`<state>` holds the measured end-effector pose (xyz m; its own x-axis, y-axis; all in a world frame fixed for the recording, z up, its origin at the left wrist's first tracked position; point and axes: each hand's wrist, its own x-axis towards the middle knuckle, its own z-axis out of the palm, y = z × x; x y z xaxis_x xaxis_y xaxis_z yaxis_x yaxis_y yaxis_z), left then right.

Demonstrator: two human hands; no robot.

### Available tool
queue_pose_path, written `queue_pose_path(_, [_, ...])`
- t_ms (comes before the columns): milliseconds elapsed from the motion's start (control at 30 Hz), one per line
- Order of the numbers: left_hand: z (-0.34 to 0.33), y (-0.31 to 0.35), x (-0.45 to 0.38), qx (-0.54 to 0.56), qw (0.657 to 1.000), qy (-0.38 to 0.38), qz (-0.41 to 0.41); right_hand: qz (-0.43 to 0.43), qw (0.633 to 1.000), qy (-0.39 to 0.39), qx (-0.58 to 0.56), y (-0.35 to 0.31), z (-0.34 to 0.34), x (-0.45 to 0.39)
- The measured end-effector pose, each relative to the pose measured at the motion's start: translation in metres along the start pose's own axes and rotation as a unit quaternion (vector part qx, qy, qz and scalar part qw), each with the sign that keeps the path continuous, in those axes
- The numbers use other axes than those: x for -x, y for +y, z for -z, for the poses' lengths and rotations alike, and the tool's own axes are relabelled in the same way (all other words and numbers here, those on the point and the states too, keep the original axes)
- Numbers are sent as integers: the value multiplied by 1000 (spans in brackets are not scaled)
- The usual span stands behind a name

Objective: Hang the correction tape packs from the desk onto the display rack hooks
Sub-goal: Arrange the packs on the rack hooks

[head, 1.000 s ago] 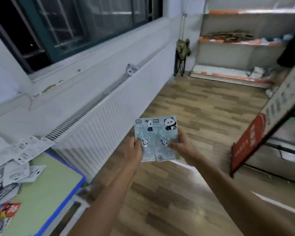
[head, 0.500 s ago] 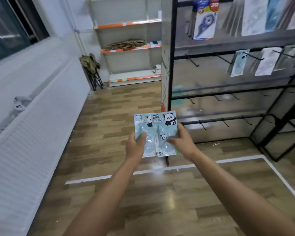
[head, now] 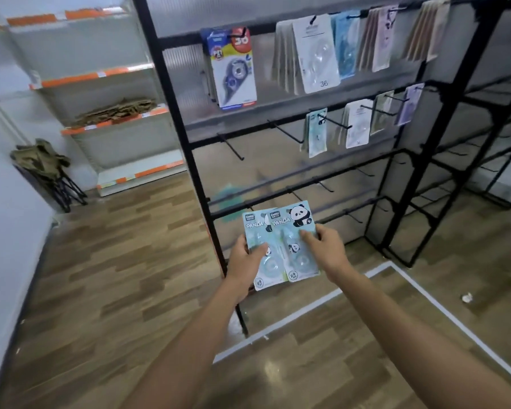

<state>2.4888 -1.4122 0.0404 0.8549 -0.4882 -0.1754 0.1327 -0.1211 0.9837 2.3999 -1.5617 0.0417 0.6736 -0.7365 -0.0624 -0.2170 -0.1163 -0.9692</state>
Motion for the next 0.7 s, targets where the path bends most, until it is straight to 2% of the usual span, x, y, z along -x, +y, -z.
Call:
queue_pose_path(133, [-39, 15, -51, 34, 998, -50, 26, -5, 999, 42, 4, 0, 26, -47])
queue_pose_path(300, [-93, 25, -100, 44, 995, -68, 50, -17, 997, 78, 16, 11, 58, -104])
queue_pose_path(467, [-165, 41, -146, 48, 997, -55, 12, 7, 992, 114, 45, 12, 104, -178])
queue_pose_path(567, [-210, 53, -169, 31, 999, -27, -20, 34, 994, 103, 34, 4, 135, -220])
queue_pose_path(700, [-253, 66, -194, 35, 998, 45, -14, 57, 996, 68, 14, -9, 166, -266])
